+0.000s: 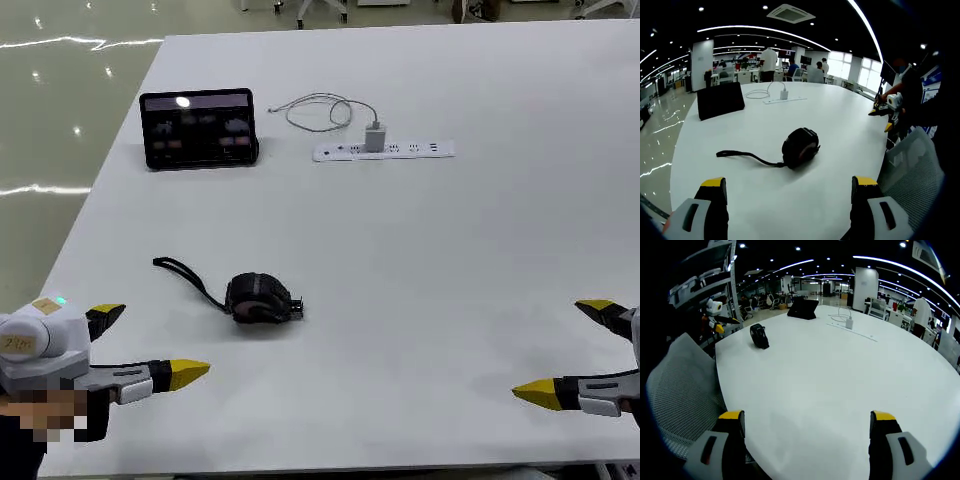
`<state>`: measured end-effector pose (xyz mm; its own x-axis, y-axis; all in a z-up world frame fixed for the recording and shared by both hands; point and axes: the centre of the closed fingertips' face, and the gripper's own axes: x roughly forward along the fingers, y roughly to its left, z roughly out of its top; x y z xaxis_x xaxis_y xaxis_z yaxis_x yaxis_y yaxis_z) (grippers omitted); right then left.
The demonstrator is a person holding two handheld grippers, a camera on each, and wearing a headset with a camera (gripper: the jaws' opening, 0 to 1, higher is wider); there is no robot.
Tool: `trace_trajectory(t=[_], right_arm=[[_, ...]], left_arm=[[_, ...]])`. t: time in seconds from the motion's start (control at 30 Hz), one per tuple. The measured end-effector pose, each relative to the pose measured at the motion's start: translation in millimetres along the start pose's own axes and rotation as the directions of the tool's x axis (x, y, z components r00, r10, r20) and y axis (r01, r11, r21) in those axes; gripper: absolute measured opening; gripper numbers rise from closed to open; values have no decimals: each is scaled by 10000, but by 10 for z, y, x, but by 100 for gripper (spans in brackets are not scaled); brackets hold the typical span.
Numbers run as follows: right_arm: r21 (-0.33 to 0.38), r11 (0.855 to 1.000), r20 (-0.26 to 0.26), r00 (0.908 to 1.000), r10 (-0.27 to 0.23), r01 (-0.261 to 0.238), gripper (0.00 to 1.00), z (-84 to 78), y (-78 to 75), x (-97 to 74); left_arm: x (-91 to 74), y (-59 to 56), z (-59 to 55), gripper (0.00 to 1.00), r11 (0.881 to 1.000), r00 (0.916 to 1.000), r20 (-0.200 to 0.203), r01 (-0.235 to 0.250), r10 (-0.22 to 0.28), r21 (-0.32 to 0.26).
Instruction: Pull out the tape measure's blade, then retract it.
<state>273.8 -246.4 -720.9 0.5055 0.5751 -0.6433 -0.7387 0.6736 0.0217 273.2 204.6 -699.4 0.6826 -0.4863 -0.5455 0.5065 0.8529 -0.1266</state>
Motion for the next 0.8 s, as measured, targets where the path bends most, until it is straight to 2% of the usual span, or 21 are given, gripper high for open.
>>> trace_trajectory(t=[0.23,0.3,0.43,0.57,0.8], right_arm=[[280,9996,221,9998,-18,12,100,58,-3,-19],[233,9997,178,9998,4,-8,100,51,0,-14],[240,9997,134,9999,53,-56,100,40,20,-7],[213,9997,66,9999,118,-120,100,24,43,-3],[247,9996,72,9999,117,-119,100,29,37,-5]], left_arm=[[13,-26,-14,100,9997,9999,-69,91,-93,-240],[24,-31,-42,100,9989,9996,-236,134,-145,-447],[27,-74,-47,100,9987,9989,-312,325,-337,-383],[17,-38,-27,100,9994,9994,-270,192,-200,-292],[-9,-38,-19,100,9992,9991,-286,289,-298,-293]])
